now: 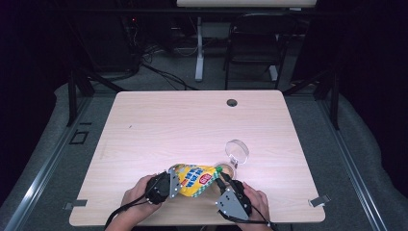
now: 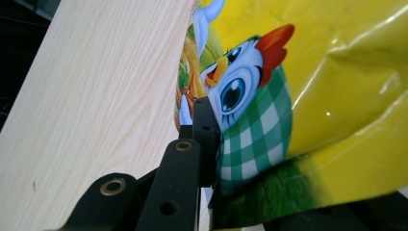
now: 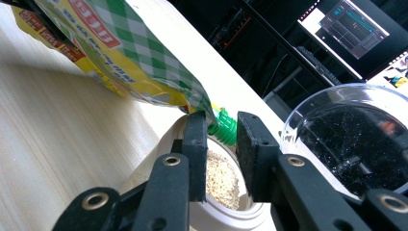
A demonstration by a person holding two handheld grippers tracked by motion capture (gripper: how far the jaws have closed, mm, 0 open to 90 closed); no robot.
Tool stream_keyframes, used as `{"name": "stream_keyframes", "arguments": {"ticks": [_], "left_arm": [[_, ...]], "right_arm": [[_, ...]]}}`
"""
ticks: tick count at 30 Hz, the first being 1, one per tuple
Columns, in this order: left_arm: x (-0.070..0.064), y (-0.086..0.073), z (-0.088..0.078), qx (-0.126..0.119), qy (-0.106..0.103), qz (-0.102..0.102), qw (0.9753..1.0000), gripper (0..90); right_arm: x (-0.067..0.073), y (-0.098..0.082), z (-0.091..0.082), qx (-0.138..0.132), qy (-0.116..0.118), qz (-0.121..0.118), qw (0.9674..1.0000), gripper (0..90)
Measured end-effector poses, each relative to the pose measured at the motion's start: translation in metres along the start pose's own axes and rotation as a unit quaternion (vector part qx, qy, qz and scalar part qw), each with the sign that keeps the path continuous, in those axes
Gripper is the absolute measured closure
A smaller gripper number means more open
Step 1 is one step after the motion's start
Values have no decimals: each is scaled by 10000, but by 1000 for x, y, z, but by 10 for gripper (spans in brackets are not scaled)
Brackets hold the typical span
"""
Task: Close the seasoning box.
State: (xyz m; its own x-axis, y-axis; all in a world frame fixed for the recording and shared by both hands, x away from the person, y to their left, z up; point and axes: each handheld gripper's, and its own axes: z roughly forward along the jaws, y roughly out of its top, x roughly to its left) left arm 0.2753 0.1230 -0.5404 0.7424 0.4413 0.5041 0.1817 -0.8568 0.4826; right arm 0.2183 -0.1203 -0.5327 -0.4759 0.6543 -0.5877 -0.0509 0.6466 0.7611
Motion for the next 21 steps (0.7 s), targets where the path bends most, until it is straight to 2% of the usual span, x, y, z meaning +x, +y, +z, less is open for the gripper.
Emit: {"name": "stream_keyframes", "arguments": {"ticks": [10,14,21], "left_arm": [[4,-3,1,-86,-149,-261,9995,842],[6,-4,1,-119,-227,-413,9988,847],[10,-7,2,-171,-328,-585,9976,849]], "right_arm": [[-1,-1,0,-3,33,87,10000,712],[-2,-1,1,-3,66,214,9998,680],[-5,-2,0,2,45,283,9996,663]]}}
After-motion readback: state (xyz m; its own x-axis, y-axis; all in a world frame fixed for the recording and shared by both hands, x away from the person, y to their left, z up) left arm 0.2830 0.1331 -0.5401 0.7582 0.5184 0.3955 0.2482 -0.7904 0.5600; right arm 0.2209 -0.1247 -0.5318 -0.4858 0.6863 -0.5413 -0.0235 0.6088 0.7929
